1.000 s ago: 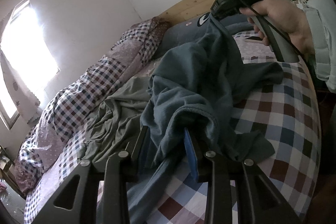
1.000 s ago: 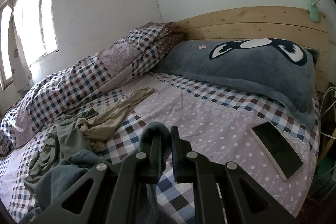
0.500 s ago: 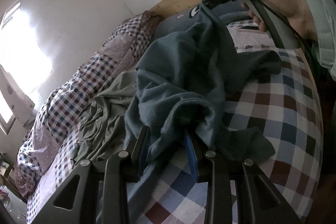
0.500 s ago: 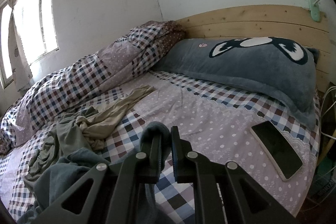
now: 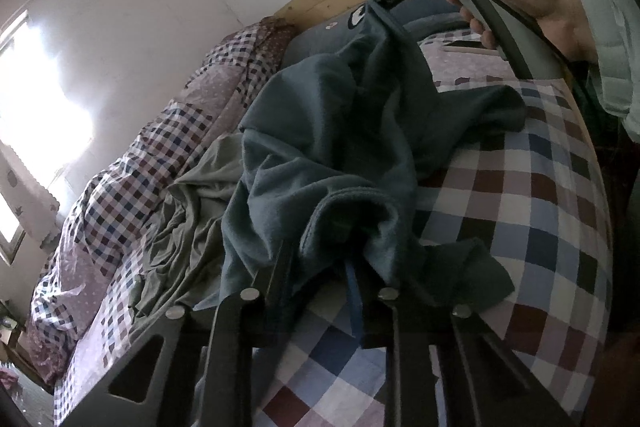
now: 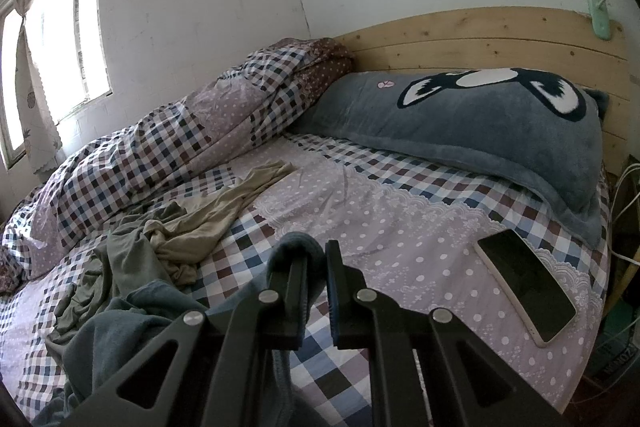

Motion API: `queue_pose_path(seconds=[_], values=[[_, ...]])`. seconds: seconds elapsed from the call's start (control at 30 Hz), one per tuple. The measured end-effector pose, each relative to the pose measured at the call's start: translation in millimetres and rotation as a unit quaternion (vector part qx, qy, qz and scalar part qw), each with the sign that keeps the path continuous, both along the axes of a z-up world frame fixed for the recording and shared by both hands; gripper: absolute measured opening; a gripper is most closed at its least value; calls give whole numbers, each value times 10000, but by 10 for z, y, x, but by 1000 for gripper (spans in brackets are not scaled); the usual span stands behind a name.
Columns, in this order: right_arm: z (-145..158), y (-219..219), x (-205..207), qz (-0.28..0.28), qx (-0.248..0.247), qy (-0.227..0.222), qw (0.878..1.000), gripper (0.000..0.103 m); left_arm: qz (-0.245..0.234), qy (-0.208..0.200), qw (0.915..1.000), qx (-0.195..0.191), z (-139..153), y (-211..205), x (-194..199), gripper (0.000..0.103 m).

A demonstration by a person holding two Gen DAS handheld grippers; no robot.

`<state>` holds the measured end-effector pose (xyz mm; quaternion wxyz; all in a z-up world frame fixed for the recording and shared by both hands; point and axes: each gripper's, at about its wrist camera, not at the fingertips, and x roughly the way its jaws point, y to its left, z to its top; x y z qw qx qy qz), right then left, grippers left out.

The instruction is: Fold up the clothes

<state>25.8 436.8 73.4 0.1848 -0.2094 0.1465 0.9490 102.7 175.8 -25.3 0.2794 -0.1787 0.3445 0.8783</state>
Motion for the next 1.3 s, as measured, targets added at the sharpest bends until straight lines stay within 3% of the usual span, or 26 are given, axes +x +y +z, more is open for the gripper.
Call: queue_pose_path(seconds=[0.27, 0.43, 0.63, 0.9, 1.3], values=[[3, -4, -11, 12, 5, 1, 10000, 8, 3, -16, 10000, 81, 34, -58, 41, 14], [10, -40, -25, 34, 14, 2, 10000, 8, 114, -136, 9990, 407, 120, -172, 22, 9], [53, -127, -31, 137, 95, 36, 9999, 8, 623, 15, 9934, 961, 335, -443, -34, 6], [183, -243, 40, 478, 286, 141, 9983, 7, 1209, 204, 9748, 1865, 685, -876, -63, 5], [456, -383, 515, 1465, 625, 133, 9871, 7, 1919, 541, 9318, 3034, 1315, -1494, 15, 5]])
